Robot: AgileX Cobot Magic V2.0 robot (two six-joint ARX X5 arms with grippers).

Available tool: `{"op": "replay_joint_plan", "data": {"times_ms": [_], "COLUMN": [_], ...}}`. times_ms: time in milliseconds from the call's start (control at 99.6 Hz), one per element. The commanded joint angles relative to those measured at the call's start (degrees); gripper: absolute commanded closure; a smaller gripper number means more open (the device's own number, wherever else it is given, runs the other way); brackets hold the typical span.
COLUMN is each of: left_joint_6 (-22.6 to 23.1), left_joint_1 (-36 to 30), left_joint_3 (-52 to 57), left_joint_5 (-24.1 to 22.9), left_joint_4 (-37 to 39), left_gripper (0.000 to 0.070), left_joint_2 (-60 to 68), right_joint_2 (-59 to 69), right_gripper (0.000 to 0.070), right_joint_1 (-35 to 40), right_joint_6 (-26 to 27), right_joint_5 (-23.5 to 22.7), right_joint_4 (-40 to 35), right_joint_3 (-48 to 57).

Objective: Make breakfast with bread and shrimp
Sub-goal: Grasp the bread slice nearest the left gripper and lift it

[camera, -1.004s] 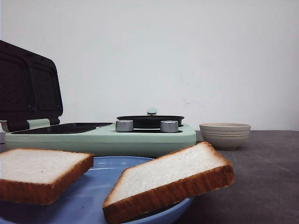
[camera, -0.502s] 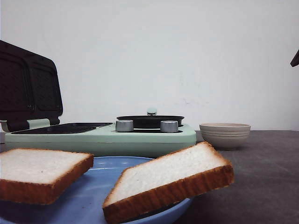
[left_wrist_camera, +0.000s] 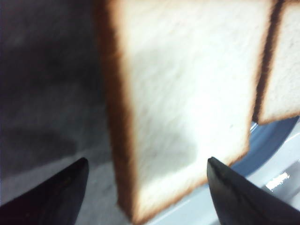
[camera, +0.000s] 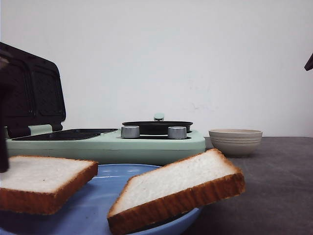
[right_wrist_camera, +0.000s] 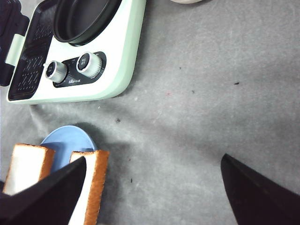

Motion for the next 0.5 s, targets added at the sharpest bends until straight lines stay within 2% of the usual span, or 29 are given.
{"op": "replay_joint_plan", "data": {"times_ms": [0,201,281,381,492], "left_joint_6": [-0.98,-2.40,-2.54,-2.54,-2.54], "left_joint_1": [-0.85,-2.80,-3.10,-3.10,-3.08], "left_joint_3": [0.79,0.79,0.79,0.79,0.79], "left_joint_5": [0.52,0.68,0.66,0.66,0.66], "left_joint_4": [1.40,3.37,3.56,3.52,3.39], "left_gripper": [0.0255,0.0288,0.0389,0.0461,0.0623], "left_joint_2": [0.96,1.14,1.14,1.14,1.14], "right_joint_2": [0.33,0.33,0.33,0.33,0.33], "right_gripper": [0.0122,0.0122,0.0122,0.0122,0.0122], "right_joint_1": [0.07,0.07,0.07,0.07,0.07], "right_joint_6": [-0.90,-0.90,-0.90,-0.90,-0.90], "right_joint_5": [-0.22,-0.22,-0.22,-0.22,-0.22], "right_joint_4": [0.42,0.28,0.24,0.17,0.04], "right_joint_3": [0.87,0.87,0.87,0.87,0.87]}}
